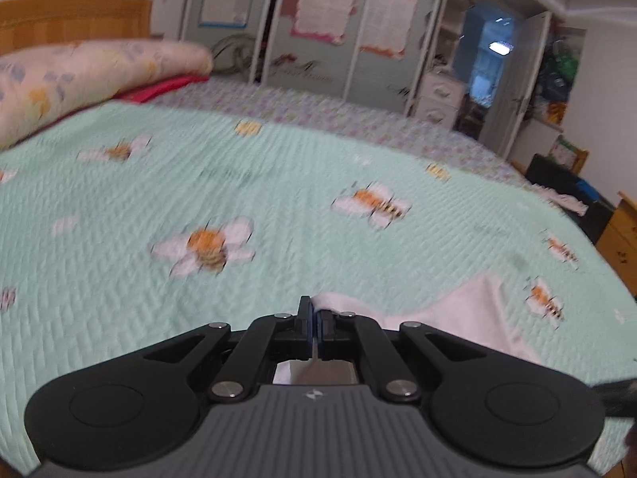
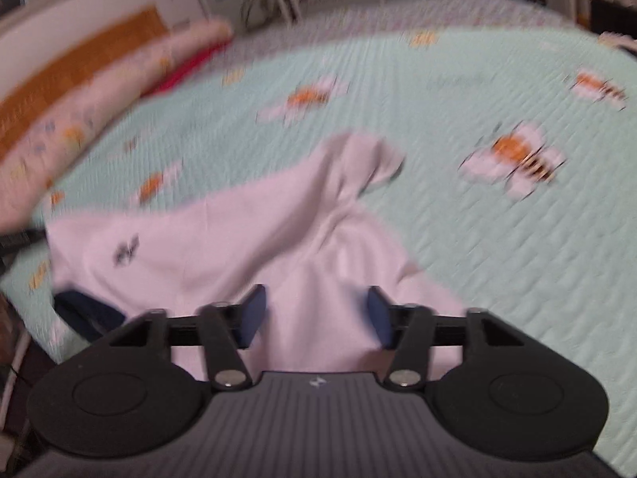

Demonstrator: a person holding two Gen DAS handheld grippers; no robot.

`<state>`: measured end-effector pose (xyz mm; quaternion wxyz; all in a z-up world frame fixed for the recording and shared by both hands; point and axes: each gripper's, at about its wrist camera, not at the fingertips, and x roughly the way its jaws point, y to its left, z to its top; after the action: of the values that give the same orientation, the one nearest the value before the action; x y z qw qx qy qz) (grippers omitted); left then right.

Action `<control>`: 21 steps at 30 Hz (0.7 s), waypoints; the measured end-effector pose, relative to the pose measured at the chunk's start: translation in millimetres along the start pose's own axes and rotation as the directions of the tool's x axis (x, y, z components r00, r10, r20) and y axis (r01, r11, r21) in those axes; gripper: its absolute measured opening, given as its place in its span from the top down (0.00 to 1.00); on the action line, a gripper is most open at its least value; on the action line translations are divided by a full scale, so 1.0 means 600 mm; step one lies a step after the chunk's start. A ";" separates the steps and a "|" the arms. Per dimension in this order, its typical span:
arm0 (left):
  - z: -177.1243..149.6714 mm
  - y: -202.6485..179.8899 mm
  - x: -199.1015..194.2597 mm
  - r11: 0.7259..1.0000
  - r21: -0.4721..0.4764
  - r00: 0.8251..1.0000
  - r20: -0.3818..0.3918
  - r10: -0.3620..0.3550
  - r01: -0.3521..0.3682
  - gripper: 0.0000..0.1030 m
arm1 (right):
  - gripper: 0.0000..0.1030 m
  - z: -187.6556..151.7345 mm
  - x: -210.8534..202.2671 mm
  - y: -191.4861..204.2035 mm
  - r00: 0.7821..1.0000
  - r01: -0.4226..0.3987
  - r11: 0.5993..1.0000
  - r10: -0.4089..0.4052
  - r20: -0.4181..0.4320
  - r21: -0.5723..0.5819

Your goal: Fold clothes

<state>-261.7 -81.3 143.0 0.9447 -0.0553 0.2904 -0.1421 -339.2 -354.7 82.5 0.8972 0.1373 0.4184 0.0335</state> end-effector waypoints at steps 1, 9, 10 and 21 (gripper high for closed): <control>0.010 -0.004 -0.003 1.000 0.008 1.000 0.020 -0.009 0.009 1.00 | 1.00 -0.004 0.004 0.004 1.000 0.007 1.000 -0.007 -0.004 0.002; 0.081 -0.031 -0.023 0.996 0.059 0.985 0.158 -0.069 0.060 1.00 | 1.00 0.041 -0.083 -0.045 0.975 -0.120 0.979 0.085 0.206 0.165; 0.083 -0.031 -0.021 0.997 0.048 0.985 0.157 -0.065 0.058 1.00 | 0.99 0.049 -0.092 -0.050 0.969 -0.131 0.978 0.092 0.228 0.160; 0.037 0.008 0.036 0.997 -0.047 0.997 0.027 0.068 -0.067 1.00 | 0.52 -0.033 -0.101 -0.026 0.978 0.021 0.998 -0.031 0.206 0.051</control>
<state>-231.2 -82.8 148.9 0.9515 -0.0692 0.2816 -0.1028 -394.5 -376.2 111.1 0.9325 0.1564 0.3255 -0.0030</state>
